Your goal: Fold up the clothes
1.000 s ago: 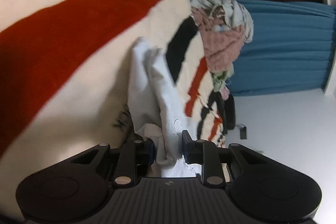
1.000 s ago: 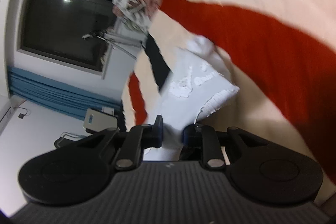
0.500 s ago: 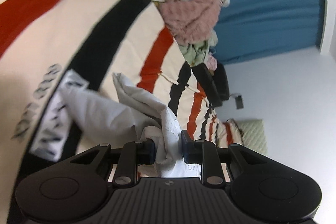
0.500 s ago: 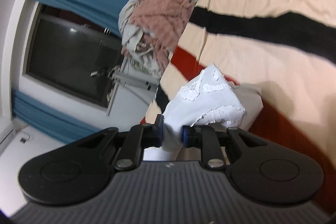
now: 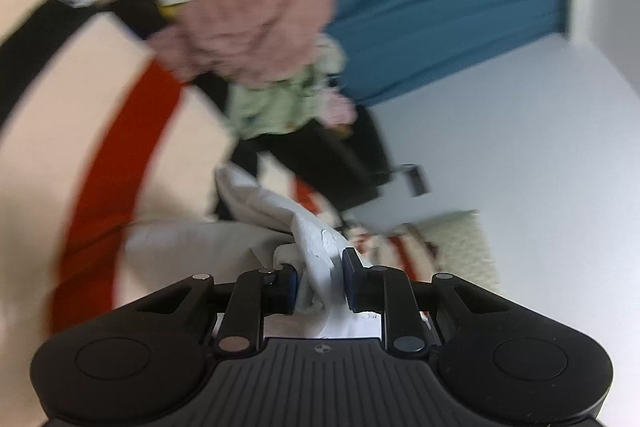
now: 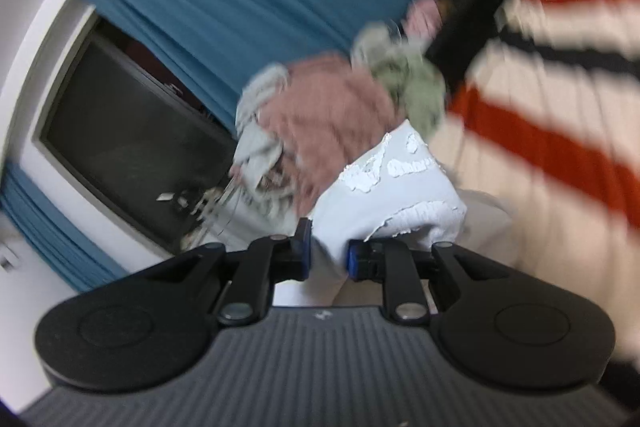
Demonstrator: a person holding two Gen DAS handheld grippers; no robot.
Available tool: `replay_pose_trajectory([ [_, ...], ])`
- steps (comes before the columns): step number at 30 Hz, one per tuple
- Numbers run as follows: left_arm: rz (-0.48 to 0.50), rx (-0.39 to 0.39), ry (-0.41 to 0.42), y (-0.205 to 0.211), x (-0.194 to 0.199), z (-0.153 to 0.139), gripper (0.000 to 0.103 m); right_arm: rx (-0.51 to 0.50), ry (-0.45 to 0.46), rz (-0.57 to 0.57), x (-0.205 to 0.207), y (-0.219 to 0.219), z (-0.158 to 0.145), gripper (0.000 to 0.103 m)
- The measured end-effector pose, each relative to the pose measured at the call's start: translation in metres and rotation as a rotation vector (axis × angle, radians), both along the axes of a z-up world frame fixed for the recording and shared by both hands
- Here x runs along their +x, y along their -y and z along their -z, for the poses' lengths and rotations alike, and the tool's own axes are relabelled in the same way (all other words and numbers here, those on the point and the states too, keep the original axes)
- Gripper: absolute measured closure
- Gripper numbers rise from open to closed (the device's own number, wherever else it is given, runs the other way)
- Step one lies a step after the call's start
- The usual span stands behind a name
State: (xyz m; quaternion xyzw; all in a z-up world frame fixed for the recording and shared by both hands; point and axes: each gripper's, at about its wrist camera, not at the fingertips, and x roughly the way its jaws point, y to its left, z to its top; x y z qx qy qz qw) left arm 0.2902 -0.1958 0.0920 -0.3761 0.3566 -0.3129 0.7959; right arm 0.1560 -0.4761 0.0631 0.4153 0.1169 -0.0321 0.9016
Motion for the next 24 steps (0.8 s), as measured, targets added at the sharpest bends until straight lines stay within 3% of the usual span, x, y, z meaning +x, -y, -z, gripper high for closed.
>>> replay_pose_trajectory([
  [3,0.032,0.109,0.103,0.034,0.008,0.025,0.08,-0.07,-0.032,0.022,0.013,0.016,0.024,0.082],
  [6,0.076,0.236,0.087,0.049,0.005,0.09,0.081,-0.078,-0.149,0.018,0.017,0.019,0.086,0.082],
  [8,0.121,0.336,0.024,0.052,0.0,0.136,0.083,-0.03,-0.278,-0.008,0.015,0.015,0.134,0.082],
  [10,0.159,0.409,0.001,0.049,-0.01,0.166,0.083,0.025,-0.392,-0.031,0.01,0.01,0.175,0.082],
  [11,0.184,0.437,0.021,0.048,-0.016,0.171,0.081,0.042,-0.403,-0.033,0.003,0.006,0.183,0.081],
  [14,0.196,0.516,0.078,0.046,-0.032,0.161,0.076,0.079,-0.445,-0.027,-0.014,-0.006,0.191,0.078],
  [18,0.22,0.592,0.209,0.041,-0.066,0.11,0.071,-0.002,-0.484,-0.024,-0.035,-0.019,0.149,0.077],
  [21,0.231,0.606,0.292,0.035,-0.1,0.063,0.057,-0.073,-0.436,-0.028,-0.058,-0.031,0.102,0.077],
  [23,0.233,0.618,0.34,0.028,-0.128,0.03,0.039,-0.127,-0.401,-0.042,-0.074,-0.041,0.068,0.077],
  [24,0.227,0.623,0.361,0.023,-0.142,0.017,0.034,-0.155,-0.384,-0.054,-0.084,-0.046,0.054,0.077],
])
